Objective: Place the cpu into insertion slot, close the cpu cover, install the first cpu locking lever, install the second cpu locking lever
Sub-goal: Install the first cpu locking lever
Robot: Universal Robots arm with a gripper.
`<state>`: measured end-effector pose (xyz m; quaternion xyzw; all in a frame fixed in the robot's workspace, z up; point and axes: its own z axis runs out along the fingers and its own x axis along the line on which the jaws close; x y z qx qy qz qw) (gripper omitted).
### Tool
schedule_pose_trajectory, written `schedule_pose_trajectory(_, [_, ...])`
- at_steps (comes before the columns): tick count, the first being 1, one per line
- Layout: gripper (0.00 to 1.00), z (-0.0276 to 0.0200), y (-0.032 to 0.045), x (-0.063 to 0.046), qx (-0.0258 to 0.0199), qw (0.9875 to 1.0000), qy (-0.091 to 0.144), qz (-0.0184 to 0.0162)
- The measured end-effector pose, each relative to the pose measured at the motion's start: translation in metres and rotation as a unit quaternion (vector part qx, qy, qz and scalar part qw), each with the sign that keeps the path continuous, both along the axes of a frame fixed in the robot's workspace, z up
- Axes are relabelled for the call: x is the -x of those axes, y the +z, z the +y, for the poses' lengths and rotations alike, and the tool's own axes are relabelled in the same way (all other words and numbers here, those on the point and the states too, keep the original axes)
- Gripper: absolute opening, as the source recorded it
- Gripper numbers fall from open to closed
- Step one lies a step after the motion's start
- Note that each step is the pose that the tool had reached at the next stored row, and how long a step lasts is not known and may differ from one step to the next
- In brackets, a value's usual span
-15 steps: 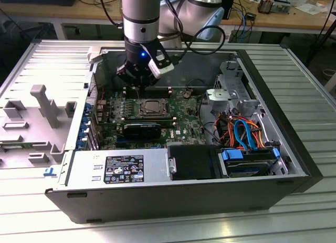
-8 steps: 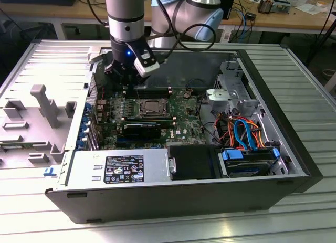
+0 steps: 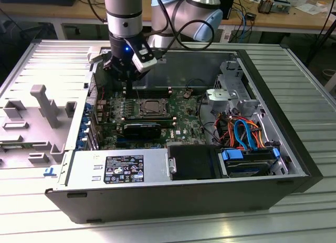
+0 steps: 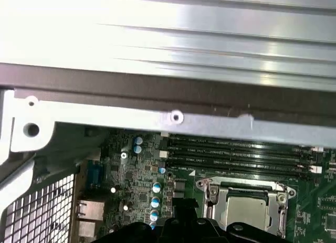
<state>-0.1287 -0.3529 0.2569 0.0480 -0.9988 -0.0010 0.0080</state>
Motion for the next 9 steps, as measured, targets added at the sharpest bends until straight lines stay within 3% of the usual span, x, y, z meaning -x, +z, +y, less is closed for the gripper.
schedule_pose_trajectory(2, [0.11,0.0027,0.0000,0.0000,0.0001,1.0000,0.000,0.0000])
schedule_pose_trajectory(9, [0.11,0.0030,0.0000,-0.0067,-0.0023,1.0000,0.000,0.0001])
